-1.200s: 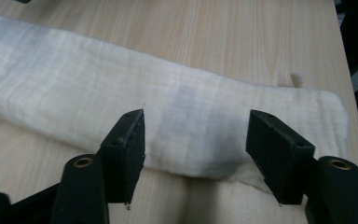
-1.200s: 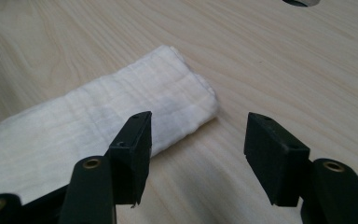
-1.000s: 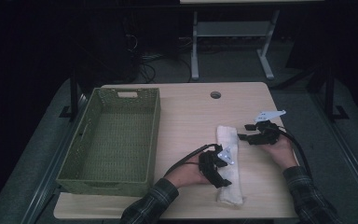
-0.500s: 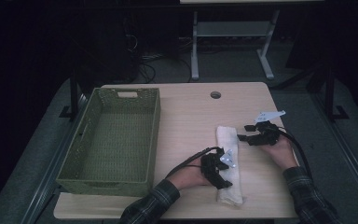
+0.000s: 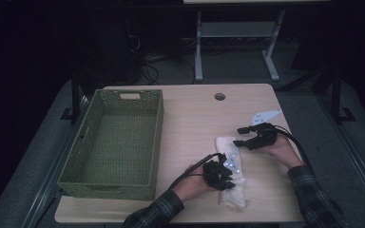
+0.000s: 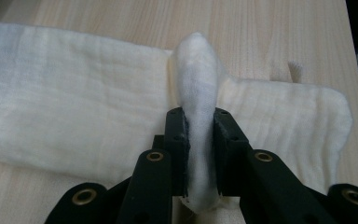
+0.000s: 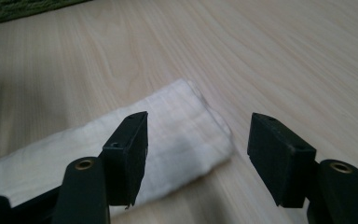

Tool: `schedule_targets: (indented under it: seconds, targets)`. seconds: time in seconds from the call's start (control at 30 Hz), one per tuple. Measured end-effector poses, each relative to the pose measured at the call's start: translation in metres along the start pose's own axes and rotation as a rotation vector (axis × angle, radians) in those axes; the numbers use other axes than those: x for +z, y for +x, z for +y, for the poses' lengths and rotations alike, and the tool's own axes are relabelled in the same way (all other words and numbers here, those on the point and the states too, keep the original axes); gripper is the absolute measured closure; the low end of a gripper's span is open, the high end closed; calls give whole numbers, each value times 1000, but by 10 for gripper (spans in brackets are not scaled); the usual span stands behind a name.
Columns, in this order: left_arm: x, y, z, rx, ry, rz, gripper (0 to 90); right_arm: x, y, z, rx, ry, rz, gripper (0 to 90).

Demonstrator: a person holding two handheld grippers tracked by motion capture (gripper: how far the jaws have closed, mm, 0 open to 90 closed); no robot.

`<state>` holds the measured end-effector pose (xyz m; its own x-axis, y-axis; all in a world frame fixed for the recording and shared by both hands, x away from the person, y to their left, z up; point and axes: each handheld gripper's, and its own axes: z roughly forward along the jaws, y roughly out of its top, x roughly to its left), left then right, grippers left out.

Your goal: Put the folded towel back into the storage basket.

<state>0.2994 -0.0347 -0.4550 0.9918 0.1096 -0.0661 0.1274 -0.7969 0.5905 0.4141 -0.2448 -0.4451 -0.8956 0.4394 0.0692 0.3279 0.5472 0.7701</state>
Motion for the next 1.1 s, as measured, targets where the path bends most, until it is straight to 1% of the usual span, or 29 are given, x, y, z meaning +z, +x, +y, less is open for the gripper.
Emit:
schedule_targets:
  seconds: [0.07,0.13,0.2,0.23,0.27,0.33,0.4,0.43,0.47,0.5,0.53,0.57,0.6,0.63,0.7,0.73,0.8,0.83,0.9,0.93,0.97,1.07,1.1]
  targets:
    - [0,-1,0,2,0,1,773,9,-1,4,-16,17,20,375]
    - [0,0,0,5,0,1,773,19,-4,7,-16,42,48,375]
    - [0,1,0,2,-5,-6,775,27,-5,8,-29,56,57,384]
    - [0,2,-1,-1,-8,-11,776,30,-6,8,-25,68,62,384]
    - [0,2,-1,0,-7,-13,776,34,-8,8,-36,81,63,394]
    - [0,3,-1,-1,-8,-18,777,39,-9,7,-58,87,66,400]
    - [0,3,-1,-3,-8,-20,777,43,-9,7,-67,90,69,400]
    - [0,4,-1,-4,-5,-21,777,44,-8,7,-55,89,75,400]
    - [0,4,-1,-9,-9,-20,778,46,-8,8,-67,88,76,401]
    - [0,4,-1,-4,-4,-22,778,46,-7,8,-65,87,78,405]
    - [0,4,-1,-5,-3,-24,779,47,-7,8,-82,81,73,407]
    - [0,4,-1,-6,-3,-24,780,48,-6,8,-75,82,76,408]
    - [0,4,-1,-7,-4,-24,780,48,-7,8,-92,91,70,411]
    - [0,4,-1,-8,-4,-24,780,48,-7,8,-98,93,65,420]
    - [0,4,-1,-13,-9,-24,780,47,-9,9,-92,81,64,420]
    - [0,4,-1,-16,-11,-24,781,46,-9,9,-79,77,69,419]
    - [0,4,-1,-13,-10,-25,781,47,-12,9,-86,74,68,419]
    - [0,5,-1,-13,-10,-25,781,49,-12,8,-71,76,78,420]
    - [0,5,-1,-13,-10,-26,781,52,-14,6,-80,102,83,413]
    - [0,5,-1,-14,-10,-28,782,53,-15,5,-78,88,87,415]
    - [0,5,-1,-15,-10,-29,782,52,-14,4,-71,87,87,415]
    - [0,5,-1,-9,-10,-27,784,52,-12,5,-95,101,69,414]
    - [0,5,-1,-11,-10,-28,784,52,-11,6,-90,107,66,419]
